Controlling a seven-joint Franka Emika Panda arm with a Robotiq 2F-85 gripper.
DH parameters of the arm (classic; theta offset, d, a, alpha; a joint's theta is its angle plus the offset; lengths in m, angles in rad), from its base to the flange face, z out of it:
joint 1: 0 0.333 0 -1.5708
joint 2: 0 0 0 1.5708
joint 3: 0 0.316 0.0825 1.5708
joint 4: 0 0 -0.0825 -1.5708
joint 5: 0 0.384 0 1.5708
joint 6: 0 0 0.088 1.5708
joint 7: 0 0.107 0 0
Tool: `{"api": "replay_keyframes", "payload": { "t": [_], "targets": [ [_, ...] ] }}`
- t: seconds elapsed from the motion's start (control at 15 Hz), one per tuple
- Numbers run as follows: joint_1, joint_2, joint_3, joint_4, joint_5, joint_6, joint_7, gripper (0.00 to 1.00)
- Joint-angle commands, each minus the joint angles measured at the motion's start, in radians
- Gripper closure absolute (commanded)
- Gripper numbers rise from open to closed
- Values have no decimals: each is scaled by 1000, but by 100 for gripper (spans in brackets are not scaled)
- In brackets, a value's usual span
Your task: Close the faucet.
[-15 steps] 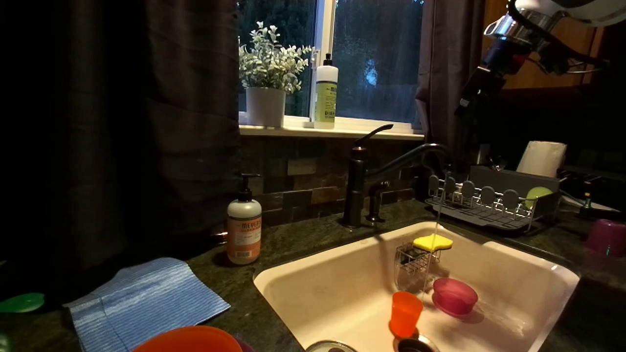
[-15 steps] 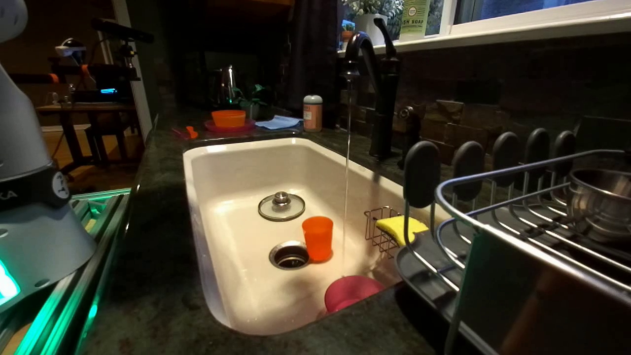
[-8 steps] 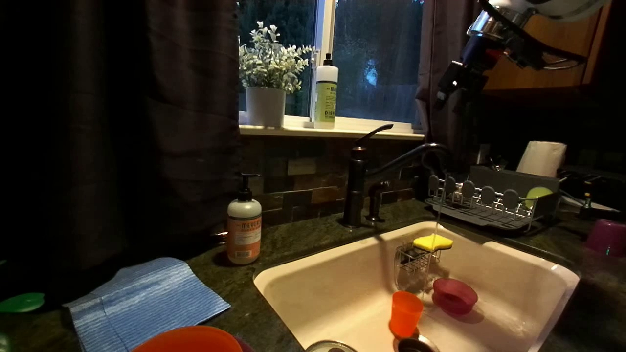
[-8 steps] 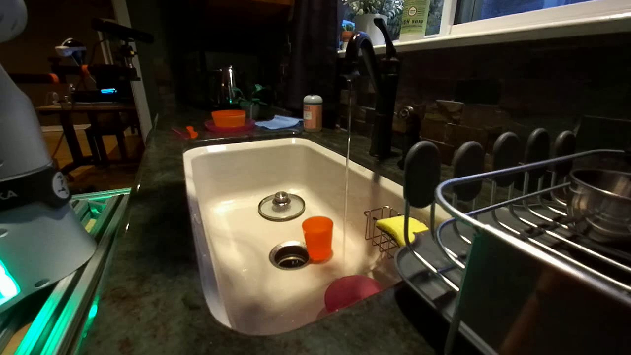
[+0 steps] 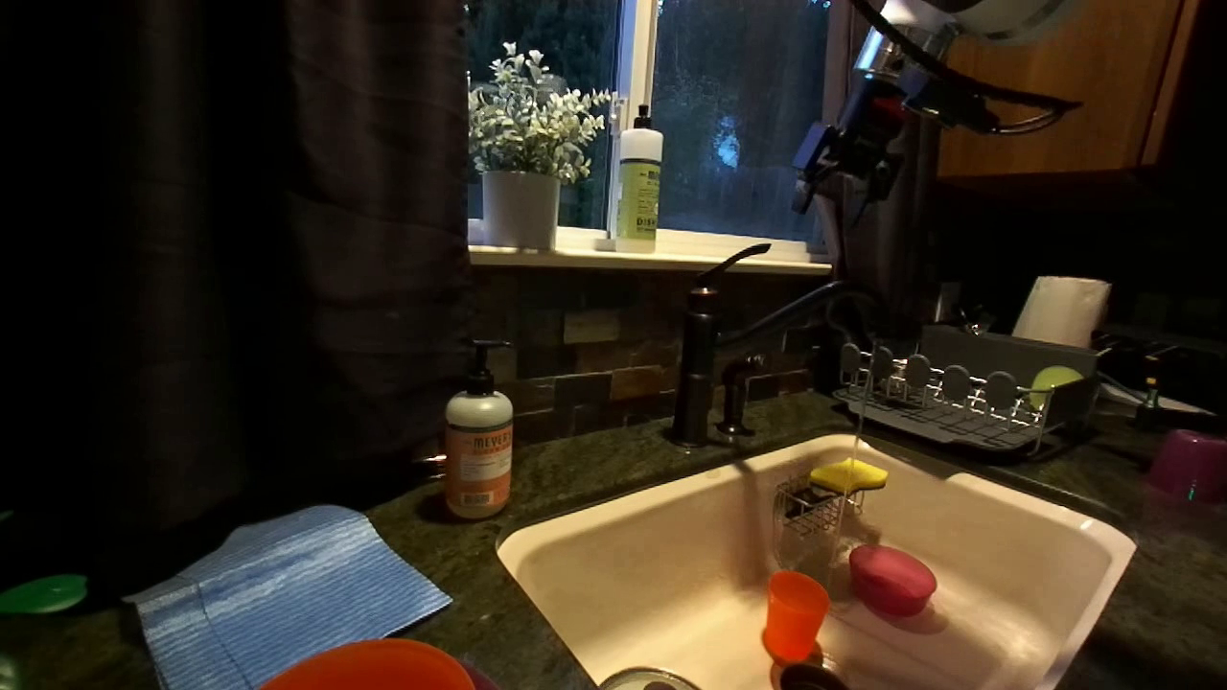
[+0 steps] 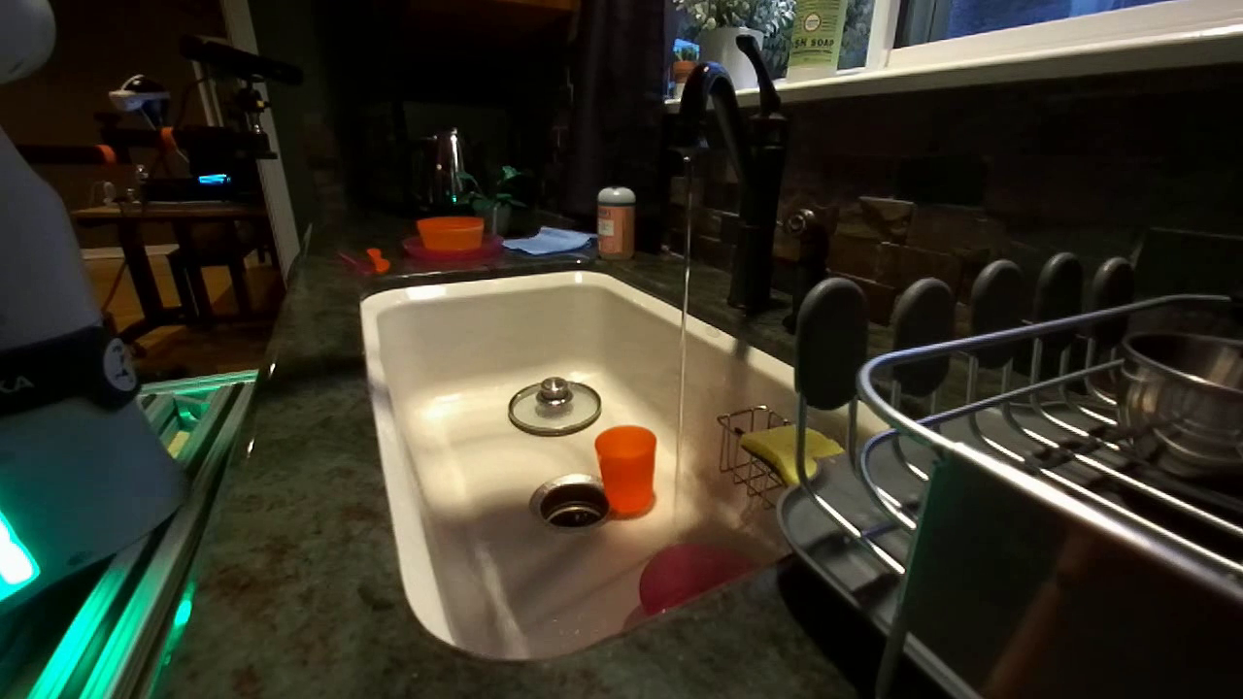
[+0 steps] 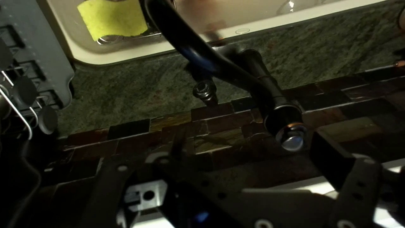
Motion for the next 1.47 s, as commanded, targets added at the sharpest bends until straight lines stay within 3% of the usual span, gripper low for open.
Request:
{"api": "replay_keyframes", "payload": {
  "t": [0.0,0.67,1.4],
  "targets": [
    [-17,102,21,109,48,-77,87,0],
    [-14,223,21,193,113,-137,191,0],
    [-27,256,20,221,87,-183,273,0]
  ]
}}
